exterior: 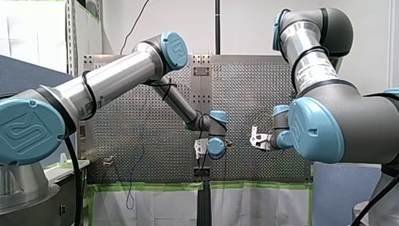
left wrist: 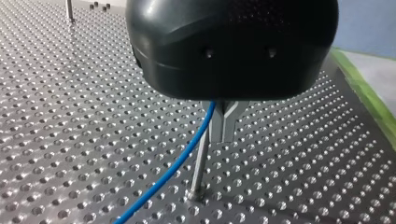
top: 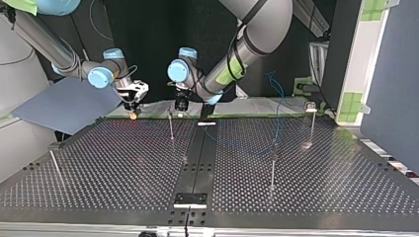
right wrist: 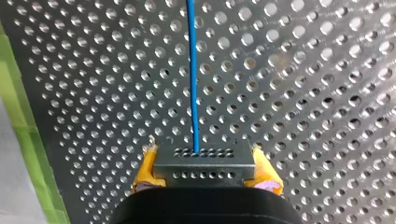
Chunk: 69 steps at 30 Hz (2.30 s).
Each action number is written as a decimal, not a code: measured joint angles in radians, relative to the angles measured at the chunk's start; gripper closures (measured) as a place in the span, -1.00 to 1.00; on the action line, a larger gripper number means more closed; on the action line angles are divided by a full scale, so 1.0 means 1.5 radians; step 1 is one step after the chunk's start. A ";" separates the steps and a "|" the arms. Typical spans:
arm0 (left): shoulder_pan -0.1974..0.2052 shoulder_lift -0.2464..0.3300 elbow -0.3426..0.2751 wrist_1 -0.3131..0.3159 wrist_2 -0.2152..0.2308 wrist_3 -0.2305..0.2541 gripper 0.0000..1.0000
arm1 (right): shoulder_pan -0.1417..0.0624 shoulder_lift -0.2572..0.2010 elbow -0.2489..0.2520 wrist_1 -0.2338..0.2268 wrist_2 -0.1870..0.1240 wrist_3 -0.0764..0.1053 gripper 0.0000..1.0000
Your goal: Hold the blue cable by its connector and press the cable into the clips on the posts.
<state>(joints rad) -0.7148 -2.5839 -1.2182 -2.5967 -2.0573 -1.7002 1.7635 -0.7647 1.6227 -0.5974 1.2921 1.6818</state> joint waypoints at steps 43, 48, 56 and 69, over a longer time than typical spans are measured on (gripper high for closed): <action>0.055 -0.001 0.073 -0.054 0.077 0.000 1.00 | -0.017 0.001 -0.031 0.000 0.069 -0.013 1.00; 0.060 -0.001 0.082 -0.057 0.076 -0.001 1.00 | -0.018 0.001 -0.043 -0.001 0.076 -0.014 1.00; 0.065 -0.001 0.083 -0.058 0.076 0.004 1.00 | -0.018 0.001 -0.058 0.002 0.071 -0.013 1.00; 0.069 -0.001 0.083 -0.059 0.060 0.019 -1.00 | -0.019 0.001 -0.061 0.004 0.064 -0.011 1.00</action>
<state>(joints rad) -0.6111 -2.5853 -1.0933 -2.6845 -1.9666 -1.6718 1.7357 -0.7634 1.5306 -0.5917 1.3883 1.6658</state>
